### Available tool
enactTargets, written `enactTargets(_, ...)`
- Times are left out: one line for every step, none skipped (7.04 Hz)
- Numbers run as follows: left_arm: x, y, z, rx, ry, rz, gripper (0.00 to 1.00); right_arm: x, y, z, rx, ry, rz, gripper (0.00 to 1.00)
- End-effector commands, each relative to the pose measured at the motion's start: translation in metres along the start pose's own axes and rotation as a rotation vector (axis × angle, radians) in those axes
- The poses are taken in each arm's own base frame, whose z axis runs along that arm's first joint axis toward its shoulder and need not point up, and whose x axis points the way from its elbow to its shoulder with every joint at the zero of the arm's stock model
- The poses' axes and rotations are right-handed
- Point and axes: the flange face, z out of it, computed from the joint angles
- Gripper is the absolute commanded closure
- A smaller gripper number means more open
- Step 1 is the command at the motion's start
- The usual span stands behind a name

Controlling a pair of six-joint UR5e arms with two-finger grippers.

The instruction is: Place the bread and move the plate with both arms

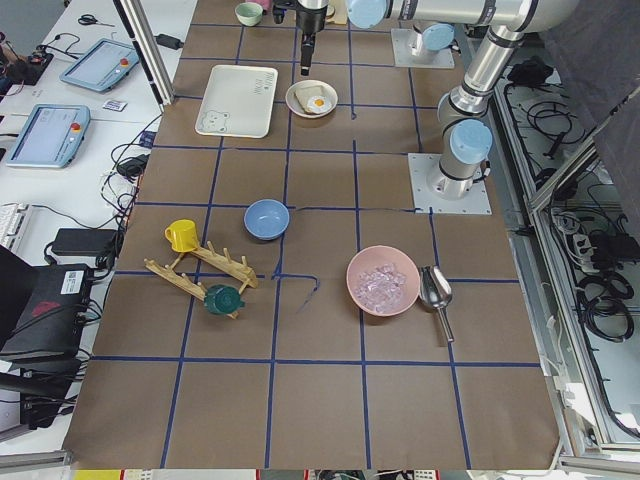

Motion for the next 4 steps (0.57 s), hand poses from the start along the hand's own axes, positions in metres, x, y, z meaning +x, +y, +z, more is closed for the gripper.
enactTargets(-0.0001,0.0001,-0.0003,0.001,0.000,0.000,0.00,0.0015,-0.0007,0.0014,-0.003,0.000,-0.001,0.00)
enactTargets(-0.0001,0.0001,-0.0003,0.001,0.000,0.000,0.00,0.0031,-0.0010,0.0016,-0.004,0.000,-0.001,0.00)
enactTargets(0.0001,0.0001,-0.0003,0.001,0.001,0.000,0.00,0.0046,-0.0003,0.0032,-0.015,0.000,0.003,0.00)
enactTargets(-0.0001,0.0001,-0.0003,0.001,0.000,0.000,0.00,0.0046,0.0000,0.0036,-0.018,0.000,0.003,0.00)
